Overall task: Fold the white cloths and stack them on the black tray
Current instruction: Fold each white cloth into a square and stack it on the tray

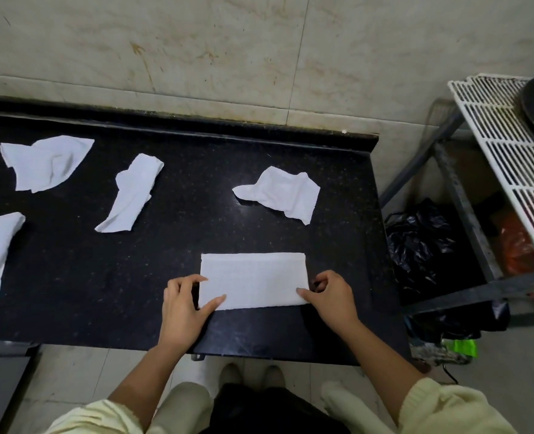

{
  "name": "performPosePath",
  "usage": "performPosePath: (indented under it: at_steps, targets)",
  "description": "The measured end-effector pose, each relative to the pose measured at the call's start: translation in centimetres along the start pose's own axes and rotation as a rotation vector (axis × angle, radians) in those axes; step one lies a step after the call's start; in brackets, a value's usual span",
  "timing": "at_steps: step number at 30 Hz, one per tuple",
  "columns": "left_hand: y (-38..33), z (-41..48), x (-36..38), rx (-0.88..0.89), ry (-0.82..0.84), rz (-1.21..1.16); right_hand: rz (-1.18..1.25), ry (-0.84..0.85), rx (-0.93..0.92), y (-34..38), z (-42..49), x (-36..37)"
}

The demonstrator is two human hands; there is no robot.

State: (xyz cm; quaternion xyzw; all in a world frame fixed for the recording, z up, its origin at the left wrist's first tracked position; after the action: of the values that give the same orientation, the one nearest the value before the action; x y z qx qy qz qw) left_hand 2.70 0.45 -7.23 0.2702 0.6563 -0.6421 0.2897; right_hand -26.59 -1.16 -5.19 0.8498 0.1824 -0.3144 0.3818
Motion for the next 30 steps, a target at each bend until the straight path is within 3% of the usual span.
performPosePath:
  at_steps: [9, 16, 21, 30]
  targets:
    - [-0.1, 0.2, 0.0, -0.052, 0.011, -0.058, 0.104, 0.063, 0.252, 2.0, -0.2, 0.7]
    - [0.0, 0.6, -0.3, -0.062, 0.071, -0.086, 0.313, 0.095, 0.268, 2.7, -0.4, 0.8]
    - [0.5, 1.3, -1.4, -0.116, 0.07, -0.332, 0.53, 0.216, 0.428, 3.6, -0.2, 0.7]
    - [1.5, 1.5, -1.7, -0.126, 0.102, -0.447, 0.394, 0.311, 0.051, 9.1, -2.8, 2.5]
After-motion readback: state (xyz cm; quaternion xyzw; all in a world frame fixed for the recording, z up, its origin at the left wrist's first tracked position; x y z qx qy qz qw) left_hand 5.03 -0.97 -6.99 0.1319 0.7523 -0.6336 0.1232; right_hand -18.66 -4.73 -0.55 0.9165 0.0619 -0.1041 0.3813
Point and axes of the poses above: each hand's wrist, its own z-axis towards the middle knuckle, its own x-axis out of the palm, y = z × x, the point moved 3 cm from there along z, towards the middle knuckle, and after that the axes turned 12 degrees about x, right-handed, at the moved point
